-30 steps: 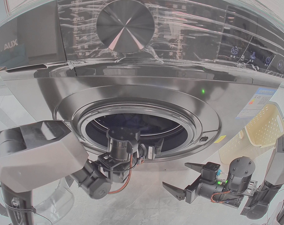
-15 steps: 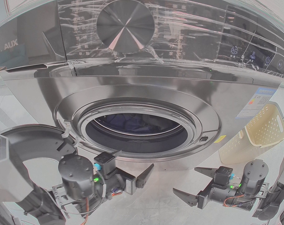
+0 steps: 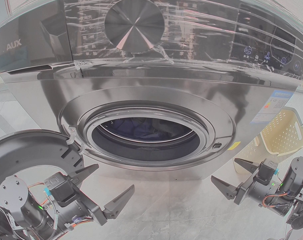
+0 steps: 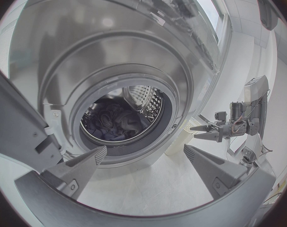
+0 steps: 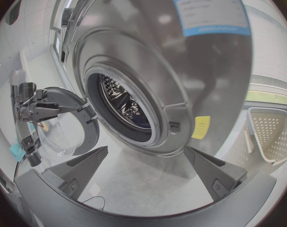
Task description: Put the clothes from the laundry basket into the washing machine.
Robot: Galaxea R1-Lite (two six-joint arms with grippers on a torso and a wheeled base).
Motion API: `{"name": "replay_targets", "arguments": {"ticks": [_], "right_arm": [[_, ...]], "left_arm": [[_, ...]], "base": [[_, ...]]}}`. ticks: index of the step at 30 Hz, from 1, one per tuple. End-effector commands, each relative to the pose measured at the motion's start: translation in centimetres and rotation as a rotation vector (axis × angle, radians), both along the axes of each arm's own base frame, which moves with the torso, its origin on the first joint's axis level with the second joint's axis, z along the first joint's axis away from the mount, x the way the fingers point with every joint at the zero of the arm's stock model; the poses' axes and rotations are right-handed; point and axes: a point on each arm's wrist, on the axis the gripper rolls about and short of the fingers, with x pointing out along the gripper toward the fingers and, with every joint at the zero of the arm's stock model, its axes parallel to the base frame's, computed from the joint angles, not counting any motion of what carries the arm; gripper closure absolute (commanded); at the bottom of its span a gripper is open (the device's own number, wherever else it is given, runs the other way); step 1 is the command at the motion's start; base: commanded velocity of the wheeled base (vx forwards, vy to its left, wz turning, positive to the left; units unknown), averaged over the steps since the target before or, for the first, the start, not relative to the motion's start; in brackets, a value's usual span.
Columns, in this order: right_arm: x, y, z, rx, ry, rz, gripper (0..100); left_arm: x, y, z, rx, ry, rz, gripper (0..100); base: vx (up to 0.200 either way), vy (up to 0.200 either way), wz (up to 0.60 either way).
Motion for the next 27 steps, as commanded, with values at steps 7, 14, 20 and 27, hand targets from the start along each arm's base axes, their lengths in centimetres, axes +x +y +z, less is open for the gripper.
{"name": "replay_targets", "arguments": {"ticks": [7, 14, 20, 27], "right_arm": [[-2.9, -3.8, 2.0, 0.001, -0.005, -0.102, 0], [-5.5, -7.0, 1.6, -0.033, 0.097, -0.23, 0], [-7.6, -8.9, 1.5, -0.013, 0.098, -0.332, 0], [-9.2, -10.4, 0.9, -0.026, 0.117, -0.459, 0]], "left_arm": [[-2.0, 3.4, 1.0, -0.036, -0.042, 0.046, 0], [-3.3, 6.2, 1.7, -0.063, -0.055, 0.126, 0], [-6.1, 9.9, 1.1, -0.032, -0.043, 0.194, 0], [-8.1, 12.0, 0.0, -0.025, -0.033, 0.286, 0]], "base": [[-0.2, 0.0, 0.0], [-0.2, 0.0, 0.0], [-0.167, 0.0, 0.0], [-0.143, 0.0, 0.0]]}}
